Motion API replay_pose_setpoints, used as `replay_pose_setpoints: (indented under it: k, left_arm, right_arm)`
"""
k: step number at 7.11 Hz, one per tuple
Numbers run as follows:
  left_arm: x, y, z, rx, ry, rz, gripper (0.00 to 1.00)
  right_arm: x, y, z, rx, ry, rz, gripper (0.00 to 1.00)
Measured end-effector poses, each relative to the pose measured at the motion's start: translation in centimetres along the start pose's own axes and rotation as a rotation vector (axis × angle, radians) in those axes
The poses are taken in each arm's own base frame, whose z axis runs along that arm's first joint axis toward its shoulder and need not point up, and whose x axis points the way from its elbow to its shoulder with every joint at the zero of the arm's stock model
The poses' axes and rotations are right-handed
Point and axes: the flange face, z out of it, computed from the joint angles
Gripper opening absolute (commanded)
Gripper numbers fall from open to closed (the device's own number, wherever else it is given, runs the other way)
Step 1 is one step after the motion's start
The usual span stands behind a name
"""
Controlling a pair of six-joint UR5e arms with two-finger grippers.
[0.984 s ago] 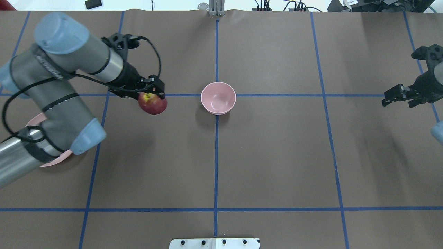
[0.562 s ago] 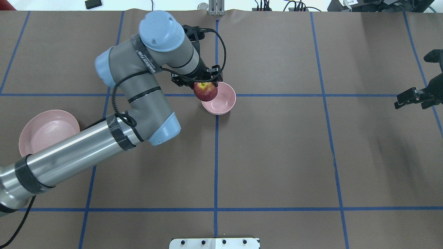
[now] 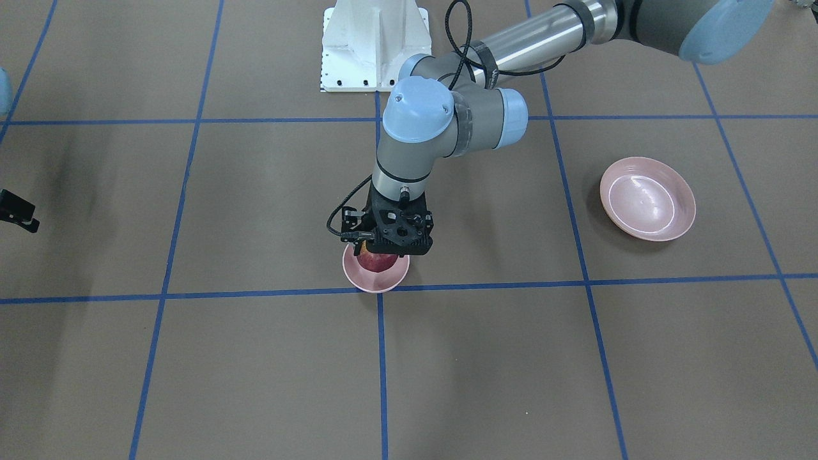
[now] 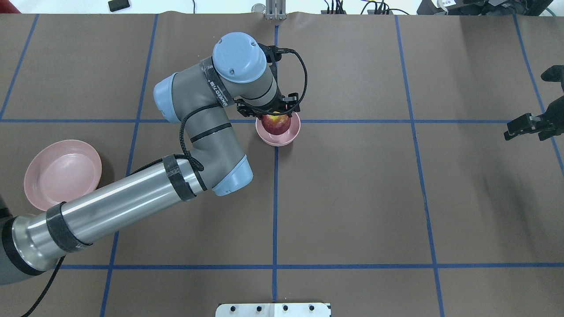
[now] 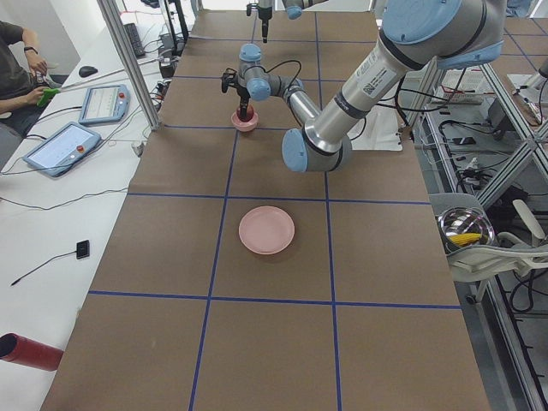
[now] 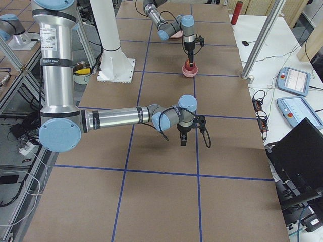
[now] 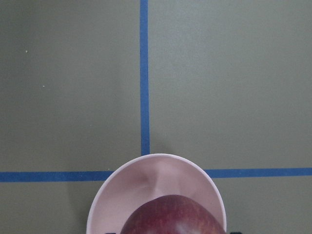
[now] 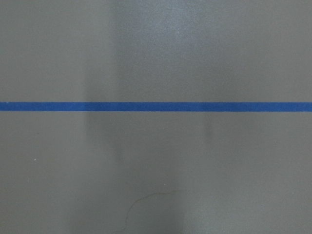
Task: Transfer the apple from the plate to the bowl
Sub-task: 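Lower the apple into the pink bowl and open the left gripper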
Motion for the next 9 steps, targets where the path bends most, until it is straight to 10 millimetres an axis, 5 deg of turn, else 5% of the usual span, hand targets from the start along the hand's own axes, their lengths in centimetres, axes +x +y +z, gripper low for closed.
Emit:
replay_pose_setpoints:
  k: [5,6,8,9]
  left_arm:
    - [0.2,1.1,1.6,0.02,-0.027,0.008,0.0]
    - [0.4,1.4,1.8,0.02,-0.026,0.01,0.17]
    - [0.5,1.7,2.0,0.027,-0.019,0.013,0.79]
    - [0.6,1.9,2.1,0.037,-0.018,0.014,0.97]
  right_arm:
    - [0.5,-0.1,0.7,-0.011,0.007,0.009,1.0]
    - [0.5,-0.1,0.7,-0.011,0.007,0.009,1.0]
    - [0.5,-0.2,0.7,-0.01,0.007,0.009,1.0]
    - [0.4,-0.2,0.7,-0.011,0.006,0.008,1.0]
